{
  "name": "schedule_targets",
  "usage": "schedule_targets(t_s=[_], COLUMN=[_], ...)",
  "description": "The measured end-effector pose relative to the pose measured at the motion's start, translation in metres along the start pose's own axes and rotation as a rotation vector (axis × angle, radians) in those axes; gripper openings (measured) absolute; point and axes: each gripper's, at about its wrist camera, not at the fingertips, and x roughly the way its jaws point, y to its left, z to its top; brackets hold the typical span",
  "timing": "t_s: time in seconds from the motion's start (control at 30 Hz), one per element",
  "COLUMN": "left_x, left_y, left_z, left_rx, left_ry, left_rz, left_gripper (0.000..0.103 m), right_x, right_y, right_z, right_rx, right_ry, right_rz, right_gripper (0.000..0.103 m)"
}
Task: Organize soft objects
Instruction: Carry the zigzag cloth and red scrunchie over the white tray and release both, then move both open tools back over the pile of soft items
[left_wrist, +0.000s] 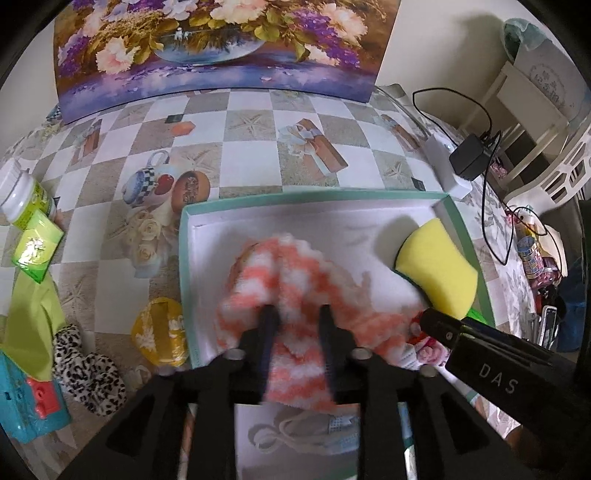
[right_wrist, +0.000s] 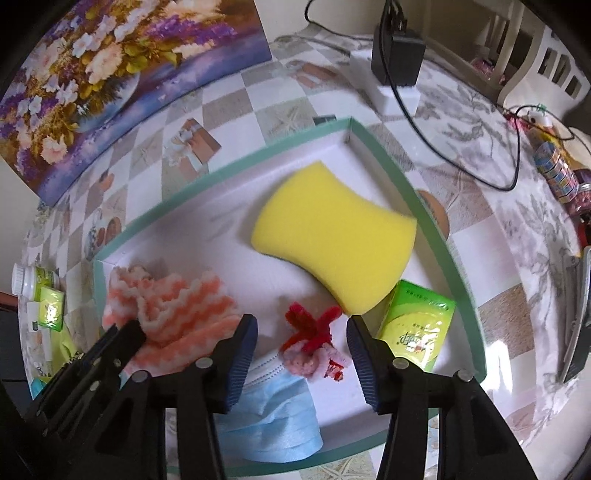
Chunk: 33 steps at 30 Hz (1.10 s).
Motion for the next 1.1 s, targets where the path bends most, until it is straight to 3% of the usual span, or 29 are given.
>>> schedule_targets(t_s=[0.3,0.6,0.77,0.9,1.03,1.1], left_x=[-0.044,-0.049,-0.047,-0.047,-0.047,-0.045], left_y=[0.010,0.052,0.071,0.079,0.085,0.088], left_z=[0.010,0.014,0.015,0.014,0.014,0.014], left_rx=[-0.038,-0.153,-0.204,-0.213,-0.222,-0.225], left_ry=[-0.092,-0.095,-0.087,-0.093,-0.105,-0.105], left_rz=[0.017,0.145,0.151,0.169,0.197,0.200], left_gripper=[0.063,0.073,0.075,0.085,0.087,0.096], right_x=[-0.039,-0.051,-0.047,-0.046,-0.046,-0.046], right_y=[0.004,0.019,0.029,0.034,0.036,0.036], right_z=[0.004,0.005,0.004,0.003,0.004,0.004], right_rx=[-0.021,-0.051,-0.086,-0.100,-0.105,-0.107], right_ry=[-0.090,-0.122,-0.110,-0.113,-0.116,-0.119], right_rz=[-0.006,-0.017,-0.023,-0.026,-0.026,-0.032], right_gripper=[0.062,0.069,0.074,0.079,0.091,0.094])
